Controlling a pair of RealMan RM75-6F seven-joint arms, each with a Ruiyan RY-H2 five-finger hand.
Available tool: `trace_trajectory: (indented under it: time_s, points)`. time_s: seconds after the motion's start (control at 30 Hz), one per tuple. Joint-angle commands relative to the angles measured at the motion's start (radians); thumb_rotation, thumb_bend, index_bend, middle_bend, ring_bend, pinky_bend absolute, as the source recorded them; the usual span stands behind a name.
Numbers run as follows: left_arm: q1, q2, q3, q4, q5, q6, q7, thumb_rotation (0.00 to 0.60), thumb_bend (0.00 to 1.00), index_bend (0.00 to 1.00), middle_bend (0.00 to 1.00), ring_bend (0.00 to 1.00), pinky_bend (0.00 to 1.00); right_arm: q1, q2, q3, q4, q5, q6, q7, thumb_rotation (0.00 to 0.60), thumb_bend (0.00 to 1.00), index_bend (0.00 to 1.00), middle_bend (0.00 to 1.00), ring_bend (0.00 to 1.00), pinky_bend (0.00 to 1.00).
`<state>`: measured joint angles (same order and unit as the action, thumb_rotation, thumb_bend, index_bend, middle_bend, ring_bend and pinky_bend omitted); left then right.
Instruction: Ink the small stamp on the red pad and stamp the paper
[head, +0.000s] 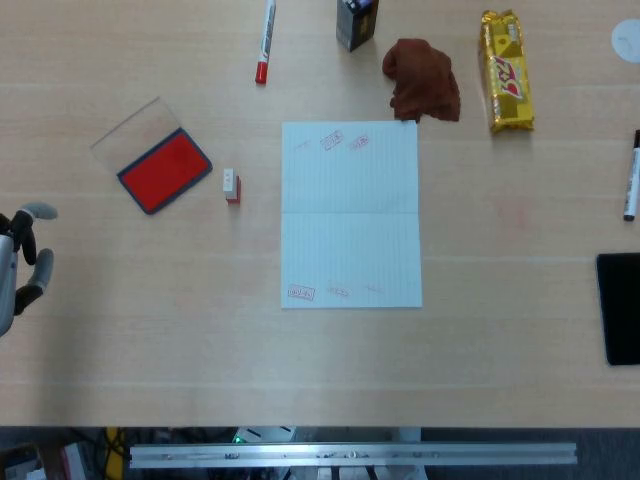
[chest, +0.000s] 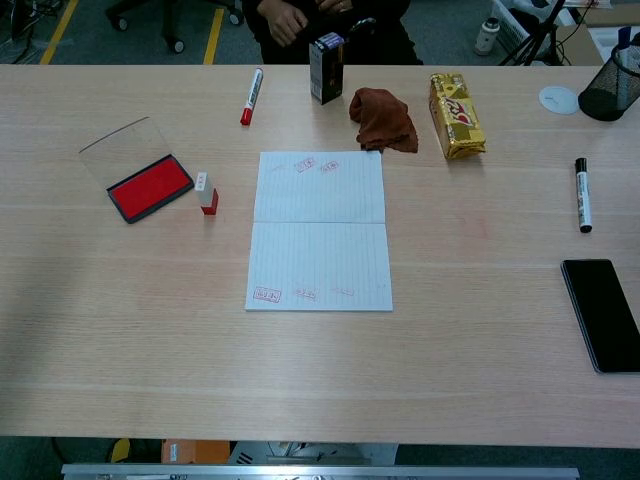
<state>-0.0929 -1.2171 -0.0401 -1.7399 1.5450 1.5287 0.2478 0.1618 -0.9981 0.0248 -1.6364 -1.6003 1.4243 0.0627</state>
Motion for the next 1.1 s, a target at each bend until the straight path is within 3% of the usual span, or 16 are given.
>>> trace_trajectory:
  time_s: [0.03, 0.23, 0.87, 1.1]
  points:
    - [-0.002, 0.008, 0.005, -0.007, -0.002, -0.011, 0.003, 0.6, 0.33, 0.21, 0.25, 0.33, 0.57, -0.001, 0.0, -0.001, 0.001, -0.001, 0.002, 0.001, 0.6, 0.19, 0.07, 0.16, 0.06, 0.14]
    - [0.001, 0.015, 0.01, -0.013, 0.007, -0.006, -0.003, 0.6, 0.33, 0.16, 0.22, 0.31, 0.48, -0.006, 0.001, -0.003, 0.005, -0.004, 0.008, 0.008, 0.6, 0.19, 0.07, 0.16, 0.06, 0.14]
    - [0.002, 0.029, 0.009, -0.029, 0.008, -0.007, 0.005, 0.6, 0.33, 0.17, 0.22, 0.31, 0.48, -0.005, -0.002, -0.001, 0.017, -0.009, 0.011, 0.024, 0.6, 0.19, 0.07, 0.16, 0.06, 0.14]
    - [-0.027, 0.038, 0.0, -0.036, 0.011, -0.044, 0.014, 0.6, 0.33, 0.18, 0.27, 0.32, 0.48, -0.005, -0.003, -0.001, 0.021, -0.005, 0.008, 0.026, 0.6, 0.19, 0.07, 0.16, 0.06, 0.14]
